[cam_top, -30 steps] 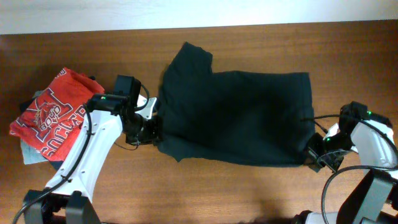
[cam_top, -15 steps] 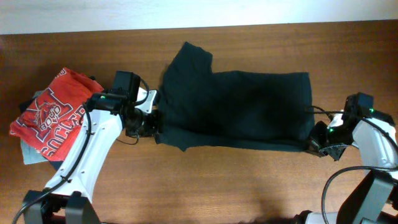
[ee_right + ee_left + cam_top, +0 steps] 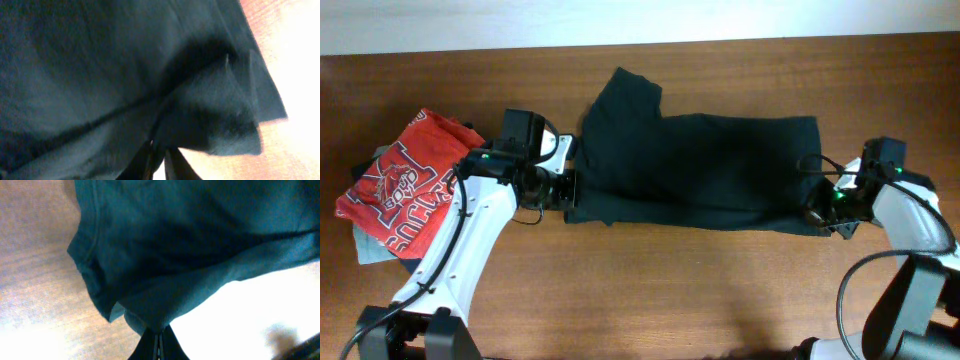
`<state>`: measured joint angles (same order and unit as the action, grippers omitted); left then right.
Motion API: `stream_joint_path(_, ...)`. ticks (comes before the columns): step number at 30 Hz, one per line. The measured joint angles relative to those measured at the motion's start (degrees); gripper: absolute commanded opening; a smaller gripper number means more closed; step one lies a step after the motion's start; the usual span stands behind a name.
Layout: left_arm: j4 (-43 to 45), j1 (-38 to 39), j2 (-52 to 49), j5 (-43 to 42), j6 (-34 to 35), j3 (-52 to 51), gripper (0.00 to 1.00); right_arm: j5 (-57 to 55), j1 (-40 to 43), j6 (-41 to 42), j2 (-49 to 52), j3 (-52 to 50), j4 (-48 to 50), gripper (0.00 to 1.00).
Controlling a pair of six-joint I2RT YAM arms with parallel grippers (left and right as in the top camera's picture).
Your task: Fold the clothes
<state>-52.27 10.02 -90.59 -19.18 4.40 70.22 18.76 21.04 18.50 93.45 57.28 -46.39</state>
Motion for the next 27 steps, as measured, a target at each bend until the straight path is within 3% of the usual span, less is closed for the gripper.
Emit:
stream_joint_path(7,4.79,0.00,-1.14,1.25,-2.16,0.11,0.02,0.00,-0.26,2.03,1.60,0.00,6.56,0.13)
stream_joint_path(8,5.31,0.00,-1.60,1.46,-2.38,0.11,0.06,0.00,-0.26,2.36,1.60,0.00,7.21,0.21)
stream_joint_path(9,5.73,0.00,-2.03,1.62,-2.75,0.13,0.11,0.00,-0.26,2.86,1.60,0.00,7.76,0.44)
stream_joint_path(10,6.23,0.00,-2.51,1.77,-3.10,0.13,0.16,0.00,-0.26,3.04,1.60,0.00,8.31,0.58)
stream_joint_path(14,8.31,0.00,-4.33,2.56,-4.13,0.17,0.69,0.00,-0.26,3.17,1.62,0.00,10.80,0.64)
stream_joint_path(15,8.66,0.00,-4.59,2.86,-4.37,0.17,0.73,0.00,-0.26,3.21,1.62,0.00,11.30,0.64)
stream_joint_path(21,8.44,0.00,-4.90,5.40,-4.63,1.01,0.74,1.73,-0.26,3.34,1.62,0.00,11.56,0.65)
stream_joint_path(27,0.20,0.04,-4.90,6.01,-6.10,7.06,0.71,4.44,-0.26,2.69,1.62,0.04,7.17,0.64)
